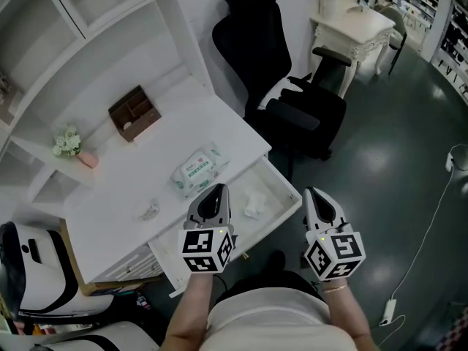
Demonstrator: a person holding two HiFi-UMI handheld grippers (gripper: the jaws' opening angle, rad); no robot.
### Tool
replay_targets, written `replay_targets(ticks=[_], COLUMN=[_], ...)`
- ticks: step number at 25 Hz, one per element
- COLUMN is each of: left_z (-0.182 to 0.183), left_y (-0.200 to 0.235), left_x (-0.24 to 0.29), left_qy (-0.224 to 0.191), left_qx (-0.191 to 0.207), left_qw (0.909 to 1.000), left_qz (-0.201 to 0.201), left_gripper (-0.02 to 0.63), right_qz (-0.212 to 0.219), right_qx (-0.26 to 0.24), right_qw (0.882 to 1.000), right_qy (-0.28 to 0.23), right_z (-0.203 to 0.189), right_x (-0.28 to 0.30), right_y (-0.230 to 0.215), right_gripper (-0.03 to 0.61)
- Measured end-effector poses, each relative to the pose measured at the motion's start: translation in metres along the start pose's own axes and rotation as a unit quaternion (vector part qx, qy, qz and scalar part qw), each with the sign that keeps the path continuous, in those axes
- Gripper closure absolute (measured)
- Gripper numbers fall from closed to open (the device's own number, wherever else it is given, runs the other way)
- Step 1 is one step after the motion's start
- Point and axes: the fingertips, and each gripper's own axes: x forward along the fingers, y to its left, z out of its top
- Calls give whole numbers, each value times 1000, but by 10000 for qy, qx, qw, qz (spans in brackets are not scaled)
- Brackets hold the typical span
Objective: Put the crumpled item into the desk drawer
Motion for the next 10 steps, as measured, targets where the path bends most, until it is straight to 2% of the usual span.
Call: replay_targets(ticks=[10], left_z=[-2], left_y=[2], left_x=[-1], left_qy=[-1], left_qx=[-96], left_qw=[10000], left_qz=[7], left_gripper=[601], right_qz=[33], right_qx=[-43], right_qw=[10000], right_qy=[-4], right_z=[1], right_x=[2], right_y=[3], right_gripper=[577])
